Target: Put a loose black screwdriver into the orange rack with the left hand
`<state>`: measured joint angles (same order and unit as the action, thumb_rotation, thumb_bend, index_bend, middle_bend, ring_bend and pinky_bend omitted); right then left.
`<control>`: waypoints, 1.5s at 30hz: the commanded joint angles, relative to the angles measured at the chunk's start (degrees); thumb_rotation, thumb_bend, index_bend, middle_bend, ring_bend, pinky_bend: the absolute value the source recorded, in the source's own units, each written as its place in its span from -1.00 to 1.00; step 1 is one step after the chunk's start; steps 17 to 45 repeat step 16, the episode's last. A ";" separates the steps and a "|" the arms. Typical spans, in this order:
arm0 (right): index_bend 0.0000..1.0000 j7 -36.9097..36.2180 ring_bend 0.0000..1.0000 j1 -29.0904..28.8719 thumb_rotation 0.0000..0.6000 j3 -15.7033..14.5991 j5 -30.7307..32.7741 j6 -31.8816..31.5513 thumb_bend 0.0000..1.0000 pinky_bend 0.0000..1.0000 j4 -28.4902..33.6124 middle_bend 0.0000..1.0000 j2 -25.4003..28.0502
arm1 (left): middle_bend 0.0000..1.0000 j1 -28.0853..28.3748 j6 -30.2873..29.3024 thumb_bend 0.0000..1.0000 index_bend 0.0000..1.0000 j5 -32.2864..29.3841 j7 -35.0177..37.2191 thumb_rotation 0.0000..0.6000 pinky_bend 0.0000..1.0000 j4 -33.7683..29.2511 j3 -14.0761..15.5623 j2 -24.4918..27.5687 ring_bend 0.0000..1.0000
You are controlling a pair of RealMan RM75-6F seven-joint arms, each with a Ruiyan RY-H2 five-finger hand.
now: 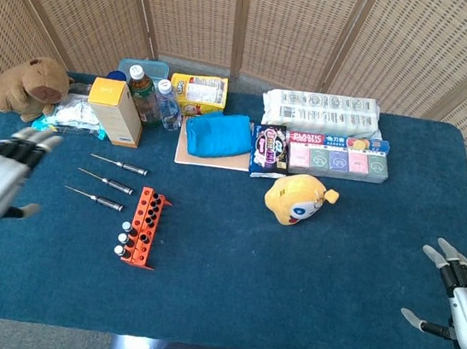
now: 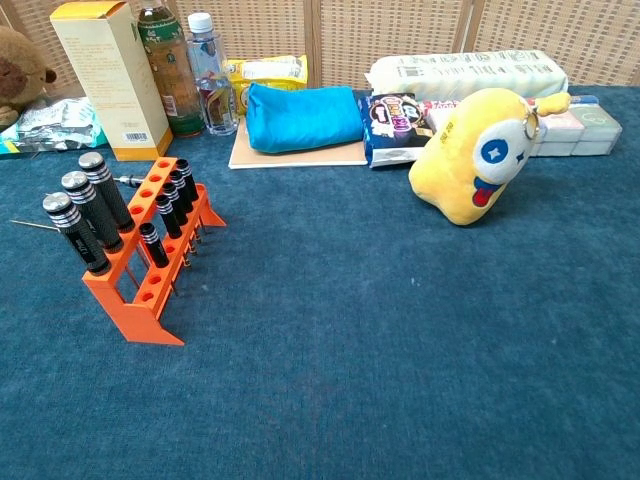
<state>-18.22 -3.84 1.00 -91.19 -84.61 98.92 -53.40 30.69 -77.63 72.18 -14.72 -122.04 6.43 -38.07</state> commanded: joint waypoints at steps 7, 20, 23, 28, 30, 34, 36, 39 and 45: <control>-0.76 -0.43 -1.00 0.57 1.00 -0.12 -1.16 -1.77 -0.98 -1.00 0.02 -1.00 0.21 | -1.00 -17.70 -15.76 -0.75 -1.00 10.75 14.02 1.00 -0.68 17.80 3.05 -11.77 -1.00; -0.77 -0.39 -1.00 1.24 1.00 0.68 -0.95 -4.17 -0.99 -1.00 -1.40 -1.00 -0.38 | -1.00 -22.69 -17.31 -0.75 -1.00 12.23 15.56 1.00 -0.68 25.74 1.04 -20.08 -1.00; -0.77 -0.39 -1.00 1.24 1.00 0.68 -0.95 -4.17 -0.99 -1.00 -1.40 -1.00 -0.38 | -1.00 -22.69 -17.31 -0.75 -1.00 12.23 15.56 1.00 -0.68 25.74 1.04 -20.08 -1.00; -0.77 -0.39 -1.00 1.24 1.00 0.68 -0.95 -4.17 -0.99 -1.00 -1.40 -1.00 -0.38 | -1.00 -22.69 -17.31 -0.75 -1.00 12.23 15.56 1.00 -0.68 25.74 1.04 -20.08 -1.00; -0.77 -0.39 -1.00 1.24 1.00 0.68 -0.95 -4.17 -0.99 -1.00 -1.40 -1.00 -0.38 | -1.00 -22.69 -17.31 -0.75 -1.00 12.23 15.56 1.00 -0.68 25.74 1.04 -20.08 -1.00; -0.77 -0.39 -1.00 1.24 1.00 0.68 -0.95 -4.17 -0.99 -1.00 -1.40 -1.00 -0.38 | -1.00 -22.69 -17.31 -0.75 -1.00 12.23 15.56 1.00 -0.68 25.74 1.04 -20.08 -1.00; -0.77 -0.39 -1.00 1.24 1.00 0.68 -0.95 -4.17 -0.99 -1.00 -1.40 -1.00 -0.38 | -1.00 -22.69 -17.31 -0.75 -1.00 12.23 15.56 1.00 -0.68 25.74 1.04 -20.08 -1.00; -0.77 -0.39 -1.00 1.24 1.00 0.68 -0.95 -4.17 -0.99 -1.00 -1.40 -1.00 -0.38 | -1.00 -22.69 -17.31 -0.75 -1.00 12.23 15.56 1.00 -0.68 25.74 1.04 -20.08 -1.00; -0.77 -0.39 -1.00 1.24 1.00 0.68 -0.95 -4.17 -0.99 -1.00 -1.40 -1.00 -0.38 | -1.00 -22.69 -17.31 -0.75 -1.00 12.23 15.56 1.00 -0.68 25.74 1.04 -20.08 -1.00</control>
